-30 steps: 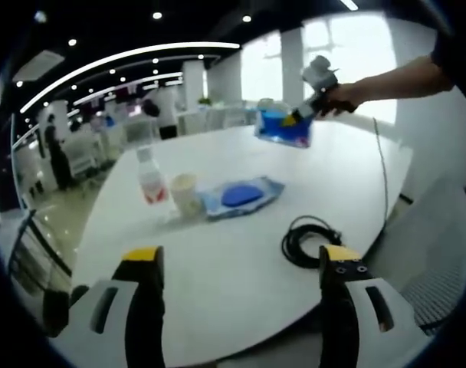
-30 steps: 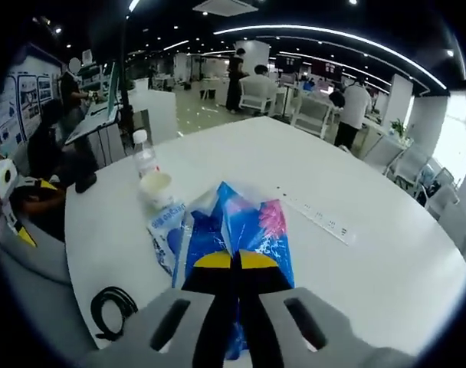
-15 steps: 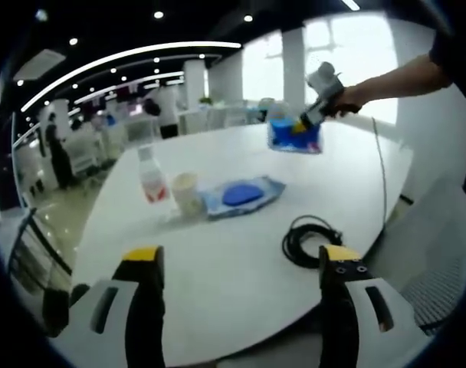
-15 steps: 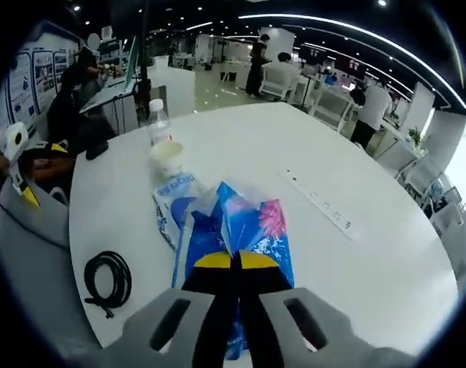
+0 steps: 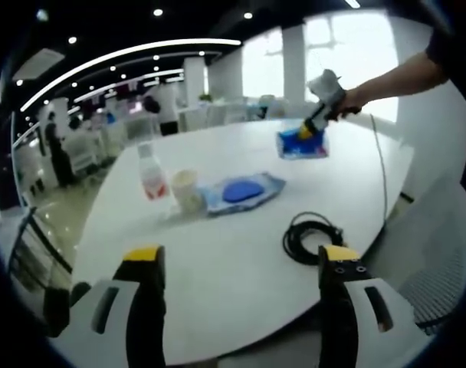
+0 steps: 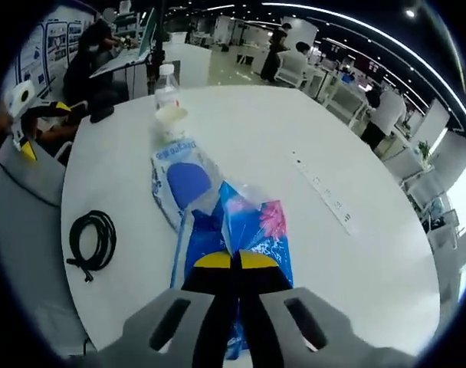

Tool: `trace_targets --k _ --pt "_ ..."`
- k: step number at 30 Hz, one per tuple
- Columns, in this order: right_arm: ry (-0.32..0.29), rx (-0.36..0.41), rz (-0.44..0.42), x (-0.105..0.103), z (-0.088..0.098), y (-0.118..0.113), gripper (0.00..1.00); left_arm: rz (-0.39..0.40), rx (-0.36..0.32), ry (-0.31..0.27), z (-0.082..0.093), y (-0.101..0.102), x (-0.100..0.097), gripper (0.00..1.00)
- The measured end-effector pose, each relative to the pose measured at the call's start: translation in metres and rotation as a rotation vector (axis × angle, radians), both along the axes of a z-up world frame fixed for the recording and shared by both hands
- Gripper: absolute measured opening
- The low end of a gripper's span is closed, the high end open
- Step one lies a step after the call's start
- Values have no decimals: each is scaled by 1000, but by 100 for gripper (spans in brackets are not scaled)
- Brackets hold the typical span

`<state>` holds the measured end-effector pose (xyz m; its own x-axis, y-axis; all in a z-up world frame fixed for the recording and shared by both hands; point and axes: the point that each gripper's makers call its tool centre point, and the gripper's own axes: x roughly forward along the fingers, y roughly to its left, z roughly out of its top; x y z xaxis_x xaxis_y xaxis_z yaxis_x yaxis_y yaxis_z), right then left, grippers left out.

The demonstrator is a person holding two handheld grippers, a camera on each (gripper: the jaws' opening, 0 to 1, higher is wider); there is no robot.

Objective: Arrange the tabletop items into an orderly group along one side of the table until the central work area is clear of visible clutter.

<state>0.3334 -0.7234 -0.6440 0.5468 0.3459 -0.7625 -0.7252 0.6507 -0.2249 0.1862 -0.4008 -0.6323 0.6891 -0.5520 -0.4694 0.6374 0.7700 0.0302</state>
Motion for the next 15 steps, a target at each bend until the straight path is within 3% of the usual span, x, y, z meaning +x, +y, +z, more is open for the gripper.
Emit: trace_targets --k 7,15 --pt "24 -59 28 -3 -20 -7 0 2 8 7 -1 1 -1 78" --pt "67 -124 82 2 -54 -16 0 8 20 16 -3 3 -1 78"
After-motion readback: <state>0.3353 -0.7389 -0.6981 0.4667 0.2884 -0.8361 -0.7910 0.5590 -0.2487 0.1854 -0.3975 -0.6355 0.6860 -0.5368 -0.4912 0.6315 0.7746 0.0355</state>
